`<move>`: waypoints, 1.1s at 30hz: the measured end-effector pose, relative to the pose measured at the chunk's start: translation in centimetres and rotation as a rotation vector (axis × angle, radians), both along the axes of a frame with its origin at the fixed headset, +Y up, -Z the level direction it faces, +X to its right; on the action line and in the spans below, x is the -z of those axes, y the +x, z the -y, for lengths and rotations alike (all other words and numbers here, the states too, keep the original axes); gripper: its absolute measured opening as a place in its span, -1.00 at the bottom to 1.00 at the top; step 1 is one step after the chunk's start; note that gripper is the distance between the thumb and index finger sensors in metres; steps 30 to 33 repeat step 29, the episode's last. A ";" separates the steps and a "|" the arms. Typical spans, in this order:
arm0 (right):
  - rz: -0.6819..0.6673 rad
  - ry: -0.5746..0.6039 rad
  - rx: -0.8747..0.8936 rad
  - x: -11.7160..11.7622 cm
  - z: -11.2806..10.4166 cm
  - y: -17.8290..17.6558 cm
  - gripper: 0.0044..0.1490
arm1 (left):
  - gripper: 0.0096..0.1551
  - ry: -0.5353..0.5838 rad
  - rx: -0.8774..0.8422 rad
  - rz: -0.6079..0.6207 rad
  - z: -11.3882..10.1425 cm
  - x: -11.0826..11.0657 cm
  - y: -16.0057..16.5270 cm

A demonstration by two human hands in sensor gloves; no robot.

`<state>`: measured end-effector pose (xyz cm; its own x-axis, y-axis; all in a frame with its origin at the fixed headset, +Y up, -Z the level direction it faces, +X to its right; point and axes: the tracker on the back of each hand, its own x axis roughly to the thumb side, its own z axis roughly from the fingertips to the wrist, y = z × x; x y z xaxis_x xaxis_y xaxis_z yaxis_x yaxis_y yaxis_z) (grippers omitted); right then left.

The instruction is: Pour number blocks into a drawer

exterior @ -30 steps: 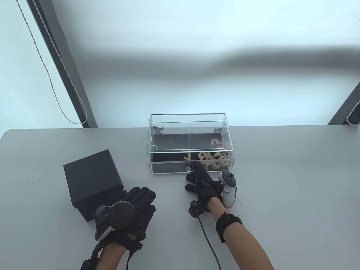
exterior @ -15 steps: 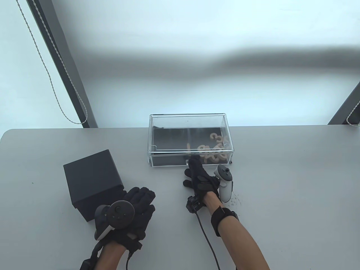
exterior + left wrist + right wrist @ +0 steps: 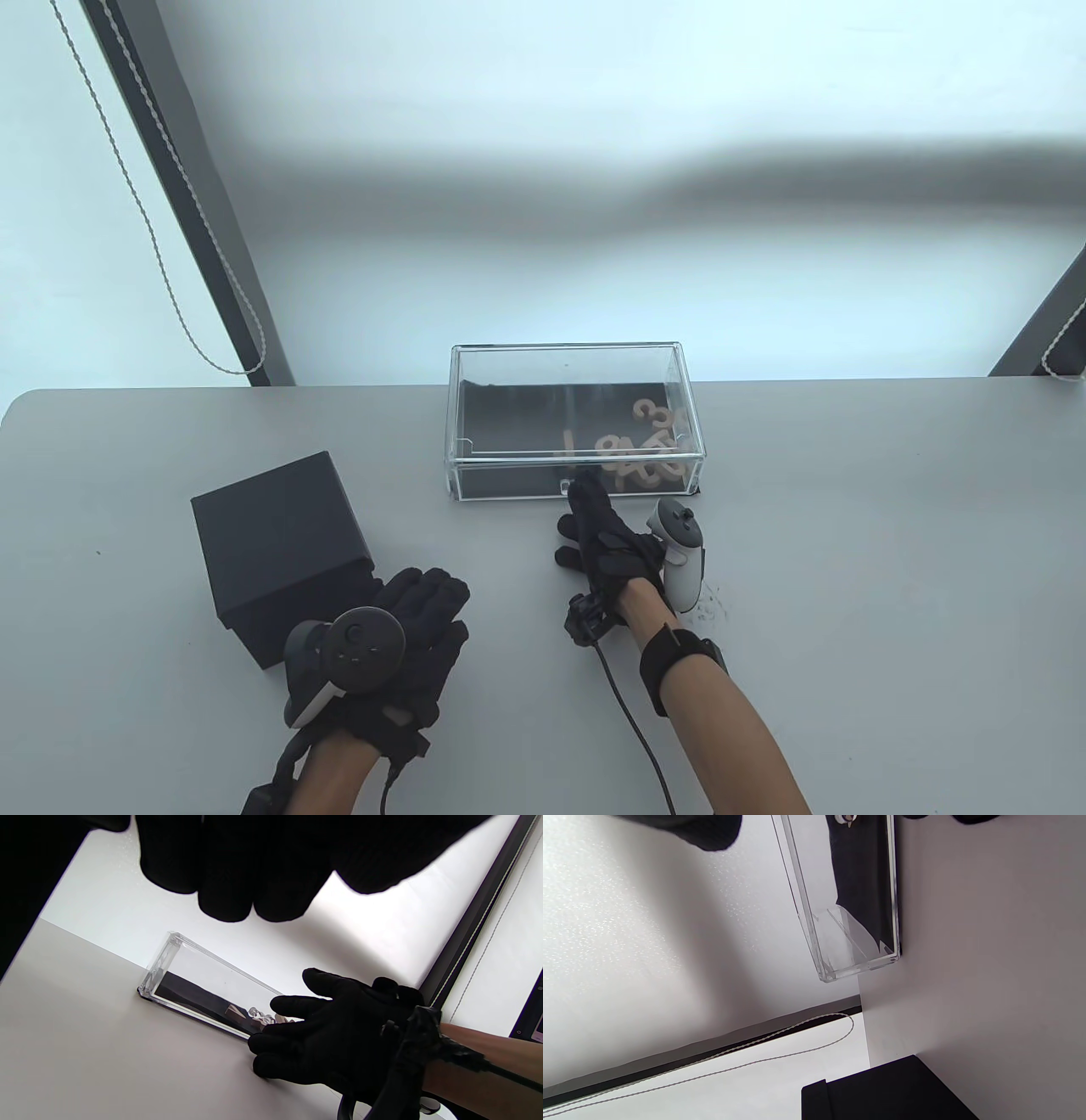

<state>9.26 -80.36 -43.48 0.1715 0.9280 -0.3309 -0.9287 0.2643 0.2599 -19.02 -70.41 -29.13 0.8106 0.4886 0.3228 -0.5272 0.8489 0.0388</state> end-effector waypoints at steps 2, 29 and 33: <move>0.006 0.017 0.002 -0.3 -0.4 0.2 0.04 | -0.31 -0.001 0.000 -0.001 0.0 0.0 0.0; -0.026 0.253 -0.239 -10.9 -5.7 7.0 0.02 | -0.31 -0.056 0.028 -0.013 0.9 0.0 0.1; -0.026 0.253 -0.239 -10.9 -5.7 7.0 0.02 | -0.31 -0.056 0.028 -0.013 0.9 0.0 0.1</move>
